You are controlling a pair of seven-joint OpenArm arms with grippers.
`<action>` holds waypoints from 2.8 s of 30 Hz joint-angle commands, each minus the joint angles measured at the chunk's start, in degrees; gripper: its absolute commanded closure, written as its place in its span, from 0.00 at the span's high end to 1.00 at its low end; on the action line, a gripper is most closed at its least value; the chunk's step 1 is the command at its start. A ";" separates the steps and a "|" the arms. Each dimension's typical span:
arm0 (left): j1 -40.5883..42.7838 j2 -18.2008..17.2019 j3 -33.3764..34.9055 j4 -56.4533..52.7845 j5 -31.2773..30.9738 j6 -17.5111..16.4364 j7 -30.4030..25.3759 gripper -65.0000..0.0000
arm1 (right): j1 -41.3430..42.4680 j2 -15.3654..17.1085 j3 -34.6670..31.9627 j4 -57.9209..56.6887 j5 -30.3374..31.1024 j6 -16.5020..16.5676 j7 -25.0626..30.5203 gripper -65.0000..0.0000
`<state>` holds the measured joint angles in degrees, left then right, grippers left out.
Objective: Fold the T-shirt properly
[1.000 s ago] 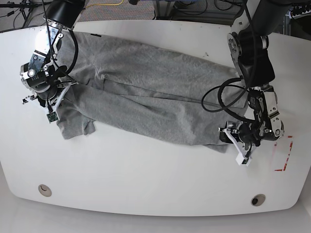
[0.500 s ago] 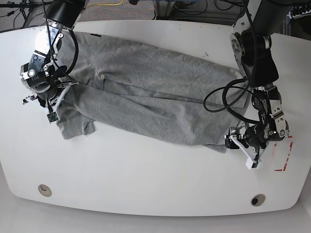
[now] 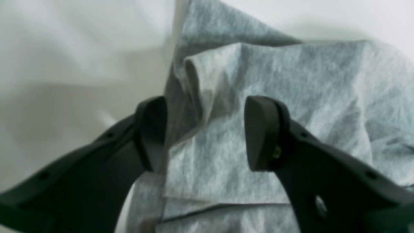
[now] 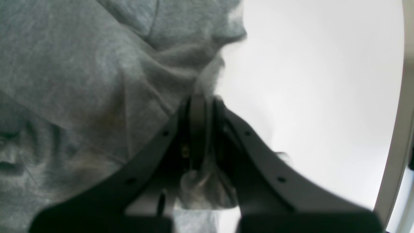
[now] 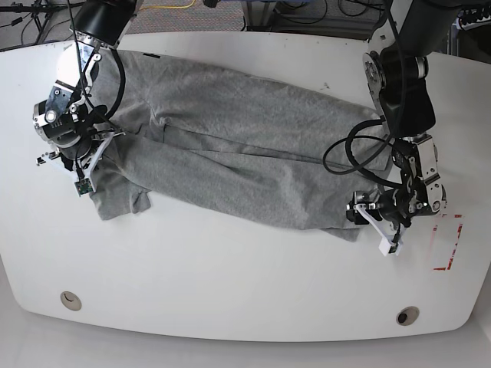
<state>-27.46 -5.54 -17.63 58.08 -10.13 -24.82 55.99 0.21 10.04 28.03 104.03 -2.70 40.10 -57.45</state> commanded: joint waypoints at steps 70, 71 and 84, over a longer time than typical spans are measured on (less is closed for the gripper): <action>3.07 -1.54 6.59 29.34 -0.73 0.07 3.75 0.00 | 6.25 0.73 0.14 8.37 -0.07 -0.10 -2.29 0.01; 3.16 -1.89 6.59 29.87 -0.73 0.07 3.75 0.00 | 6.25 0.73 0.32 8.54 -0.07 -0.10 -2.29 0.01; 3.42 -5.58 6.59 34.35 -0.90 -0.10 4.89 0.00 | 5.55 0.20 5.68 8.98 0.37 -0.10 -2.55 0.01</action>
<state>-22.46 -10.26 -10.98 90.91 -10.41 -24.86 61.52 5.06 9.39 32.51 111.77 -2.20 40.10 -60.69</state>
